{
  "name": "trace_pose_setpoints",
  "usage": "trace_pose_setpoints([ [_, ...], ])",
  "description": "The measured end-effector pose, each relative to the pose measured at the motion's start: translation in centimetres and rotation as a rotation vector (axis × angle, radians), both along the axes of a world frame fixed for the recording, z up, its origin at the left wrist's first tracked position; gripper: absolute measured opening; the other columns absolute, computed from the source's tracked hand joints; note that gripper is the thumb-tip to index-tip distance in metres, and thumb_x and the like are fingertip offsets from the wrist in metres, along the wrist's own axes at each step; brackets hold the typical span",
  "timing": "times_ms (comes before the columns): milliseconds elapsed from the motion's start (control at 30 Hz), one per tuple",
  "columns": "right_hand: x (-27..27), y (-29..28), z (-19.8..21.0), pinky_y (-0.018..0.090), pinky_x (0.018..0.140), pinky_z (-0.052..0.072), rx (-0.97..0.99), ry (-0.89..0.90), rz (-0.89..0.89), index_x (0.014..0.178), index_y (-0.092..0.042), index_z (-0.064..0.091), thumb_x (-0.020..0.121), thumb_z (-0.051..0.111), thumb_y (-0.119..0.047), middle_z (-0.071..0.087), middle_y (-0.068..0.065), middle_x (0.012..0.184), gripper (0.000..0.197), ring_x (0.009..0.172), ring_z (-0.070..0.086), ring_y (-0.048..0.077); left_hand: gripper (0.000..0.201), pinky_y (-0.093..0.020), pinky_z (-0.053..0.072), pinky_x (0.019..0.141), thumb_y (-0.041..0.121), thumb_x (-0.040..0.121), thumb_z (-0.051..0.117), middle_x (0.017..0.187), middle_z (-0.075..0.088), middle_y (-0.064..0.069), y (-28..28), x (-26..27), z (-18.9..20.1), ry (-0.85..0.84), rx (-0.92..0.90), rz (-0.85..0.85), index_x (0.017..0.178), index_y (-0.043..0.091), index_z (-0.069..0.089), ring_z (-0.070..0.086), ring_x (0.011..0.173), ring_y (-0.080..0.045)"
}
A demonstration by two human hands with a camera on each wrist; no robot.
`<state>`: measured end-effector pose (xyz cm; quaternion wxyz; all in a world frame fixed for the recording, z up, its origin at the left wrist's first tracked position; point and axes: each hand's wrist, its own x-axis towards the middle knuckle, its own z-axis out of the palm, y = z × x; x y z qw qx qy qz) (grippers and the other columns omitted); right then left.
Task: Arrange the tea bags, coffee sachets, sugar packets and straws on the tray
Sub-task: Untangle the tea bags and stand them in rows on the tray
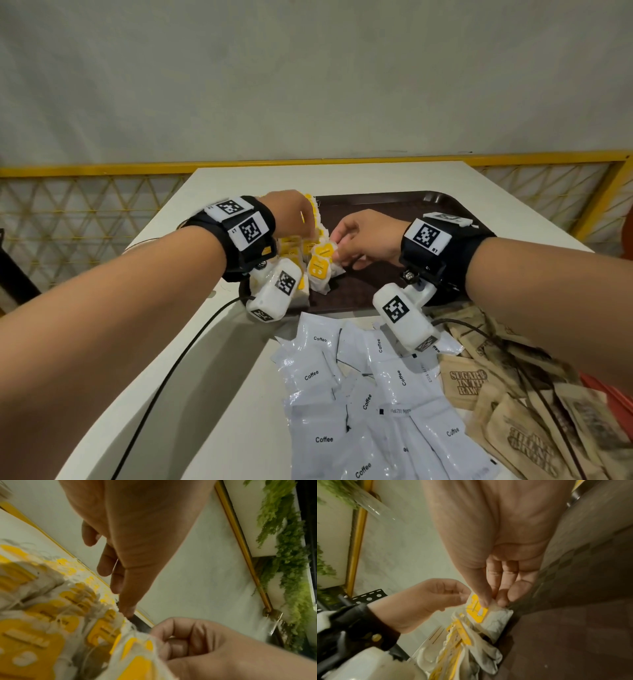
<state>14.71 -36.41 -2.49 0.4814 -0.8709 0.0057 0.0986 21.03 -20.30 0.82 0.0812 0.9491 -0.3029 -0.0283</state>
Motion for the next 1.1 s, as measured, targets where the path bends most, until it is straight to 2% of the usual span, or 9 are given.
trace_pose_setpoints([
  [67, 0.1, 0.0, -0.2, 0.027, 0.064, 0.053, -0.029, -0.001, -0.002, 0.086, -0.014, 0.060, 0.082, 0.072, -0.001, 0.060, 0.005, 0.076, 0.018, 0.067, 0.059, 0.013, 0.011, -0.020, 0.039, 0.063, 0.014, 0.086, 0.061, 0.088, 0.061, 0.007, 0.6, -0.4, 0.6, 0.059, -0.043, -0.047, 0.093, 0.018, 0.069, 0.055, 0.079, -0.011],
  [133, 0.1, 0.0, -0.5, 0.026, 0.063, 0.054, -0.016, 0.007, -0.007, 0.086, -0.013, 0.060, 0.082, 0.070, 0.001, 0.060, 0.005, 0.075, 0.018, 0.066, 0.059, 0.013, 0.023, -0.018, 0.040, 0.063, 0.011, 0.082, 0.066, 0.086, 0.060, 0.008, 1.2, -1.2, 1.2, 0.187, 0.057, -0.126, 0.101, 0.023, 0.070, 0.052, 0.069, -0.005],
  [200, 0.2, -0.1, -0.7, 0.024, 0.062, 0.054, 0.006, 0.011, -0.012, 0.087, -0.013, 0.060, 0.083, 0.069, 0.002, 0.060, 0.005, 0.074, 0.018, 0.064, 0.060, 0.012, 0.030, -0.018, 0.041, 0.063, 0.016, 0.079, 0.073, 0.090, 0.062, 0.006, 1.3, -2.0, 1.2, 0.263, 0.161, -0.177, 0.105, 0.029, 0.067, 0.052, 0.068, -0.006],
  [367, 0.2, 0.1, -0.3, 0.024, 0.062, 0.053, -0.017, -0.006, 0.007, 0.086, -0.014, 0.064, 0.086, 0.067, -0.002, 0.061, 0.005, 0.078, 0.012, 0.064, 0.058, 0.010, 0.012, -0.018, 0.039, 0.063, 0.031, 0.082, 0.073, 0.084, 0.061, 0.008, 1.0, -2.4, 0.1, 0.172, 0.123, -0.230, 0.089, 0.024, 0.065, 0.053, 0.078, -0.010],
  [533, 0.2, -0.2, 0.3, 0.026, 0.060, 0.051, -0.047, 0.059, 0.042, 0.086, -0.015, 0.060, 0.091, 0.063, -0.008, 0.059, 0.003, 0.076, 0.009, 0.061, 0.056, 0.010, 0.017, -0.019, 0.043, 0.069, 0.029, 0.083, 0.072, 0.087, 0.068, 0.000, 1.2, -2.9, 0.0, 0.209, 0.024, -0.239, 0.093, 0.016, 0.070, 0.056, 0.073, -0.007],
  [700, -0.4, 0.1, 0.6, 0.024, 0.058, 0.050, 0.003, 0.102, 0.069, 0.084, -0.011, 0.057, 0.092, 0.056, 0.000, 0.060, 0.005, 0.071, 0.014, 0.062, 0.059, 0.014, 0.012, -0.022, 0.048, 0.075, 0.027, 0.081, 0.074, 0.084, 0.070, 0.003, 1.1, -3.4, -0.3, 0.236, -0.059, -0.217, 0.089, 0.022, 0.068, 0.060, 0.074, -0.006],
  [867, -0.4, 1.2, -0.1, 0.024, 0.058, 0.054, 0.021, 0.046, 0.048, 0.083, -0.010, 0.056, 0.091, 0.053, 0.005, 0.060, 0.009, 0.074, 0.018, 0.060, 0.061, 0.013, 0.016, -0.015, 0.042, 0.066, 0.025, 0.083, 0.072, 0.073, 0.059, 0.015, 0.9, -3.5, -1.0, 0.185, -0.018, -0.173, 0.097, 0.017, 0.070, 0.054, 0.068, -0.003],
  [967, -0.4, 1.1, -0.1, 0.026, 0.063, 0.057, 0.095, 0.043, 0.012, 0.086, -0.008, 0.057, 0.090, 0.058, 0.004, 0.061, 0.010, 0.077, 0.012, 0.064, 0.062, 0.015, 0.021, -0.020, 0.044, 0.067, 0.026, 0.082, 0.073, 0.074, 0.057, 0.014, 0.9, -3.4, -1.3, 0.133, -0.015, -0.124, 0.101, 0.018, 0.070, 0.053, 0.069, -0.006],
  [1100, -0.7, 0.1, 0.3, 0.032, 0.072, 0.058, 0.126, 0.093, -0.048, 0.089, -0.005, 0.057, 0.090, 0.057, 0.006, 0.062, 0.013, 0.080, 0.011, 0.073, 0.065, 0.021, 0.022, -0.033, 0.053, 0.083, 0.025, 0.078, 0.077, 0.082, 0.064, 0.008, 0.8, -2.8, -1.4, 0.108, -0.037, -0.047, 0.098, 0.019, 0.071, 0.060, 0.082, -0.012],
])
